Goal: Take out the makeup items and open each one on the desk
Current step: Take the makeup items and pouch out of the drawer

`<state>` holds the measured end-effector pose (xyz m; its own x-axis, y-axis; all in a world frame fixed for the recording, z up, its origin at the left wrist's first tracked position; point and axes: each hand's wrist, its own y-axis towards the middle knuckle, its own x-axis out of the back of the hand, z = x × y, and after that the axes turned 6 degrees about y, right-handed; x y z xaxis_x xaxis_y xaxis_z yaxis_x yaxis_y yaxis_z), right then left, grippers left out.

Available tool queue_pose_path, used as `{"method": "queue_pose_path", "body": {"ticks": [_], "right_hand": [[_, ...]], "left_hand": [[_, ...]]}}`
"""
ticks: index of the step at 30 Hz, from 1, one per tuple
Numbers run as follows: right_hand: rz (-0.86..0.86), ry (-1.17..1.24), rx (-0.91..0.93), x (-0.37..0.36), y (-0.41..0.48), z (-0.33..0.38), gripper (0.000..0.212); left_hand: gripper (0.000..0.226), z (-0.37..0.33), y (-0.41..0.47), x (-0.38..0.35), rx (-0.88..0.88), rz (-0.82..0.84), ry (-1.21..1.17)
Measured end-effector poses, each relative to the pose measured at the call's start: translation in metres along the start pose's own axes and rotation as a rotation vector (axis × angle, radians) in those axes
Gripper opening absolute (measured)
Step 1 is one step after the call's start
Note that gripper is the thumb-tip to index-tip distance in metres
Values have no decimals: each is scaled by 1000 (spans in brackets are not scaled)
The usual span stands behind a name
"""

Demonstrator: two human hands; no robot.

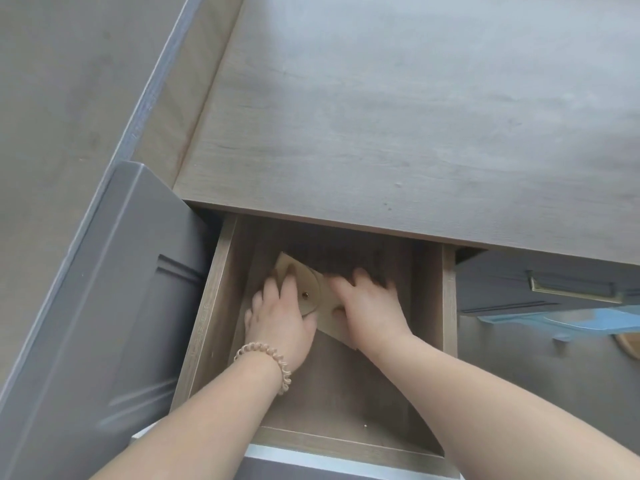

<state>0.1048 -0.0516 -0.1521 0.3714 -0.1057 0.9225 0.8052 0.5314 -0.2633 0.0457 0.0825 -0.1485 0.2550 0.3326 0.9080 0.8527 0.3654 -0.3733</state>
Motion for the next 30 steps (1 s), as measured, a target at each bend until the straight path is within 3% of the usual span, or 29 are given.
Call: {"method": "queue_pose_path", "body": {"ticks": [3, 8, 11, 16, 25, 30], "right_hand": [[-80, 156, 86, 21, -18, 11, 66], [-360, 295, 210, 64, -43, 14, 73], [-481, 349, 271, 100, -61, 5, 65], [-669, 610, 159, 167, -107, -24, 42], [-953, 725, -94, 231, -165, -158, 50], [-952, 725, -240, 269, -201, -293, 50]], "left_hand": [[75, -1, -8, 14, -11, -50, -103], [96, -16, -43, 48, -23, -136, -423], [100, -44, -66, 66, -40, -139, -717], [99, -116, -88, 98, -261, -66, -1039], [83, -301, -81, 123, -535, -60, -1083], [84, -447, -81, 93, -611, -156, -941]]}}
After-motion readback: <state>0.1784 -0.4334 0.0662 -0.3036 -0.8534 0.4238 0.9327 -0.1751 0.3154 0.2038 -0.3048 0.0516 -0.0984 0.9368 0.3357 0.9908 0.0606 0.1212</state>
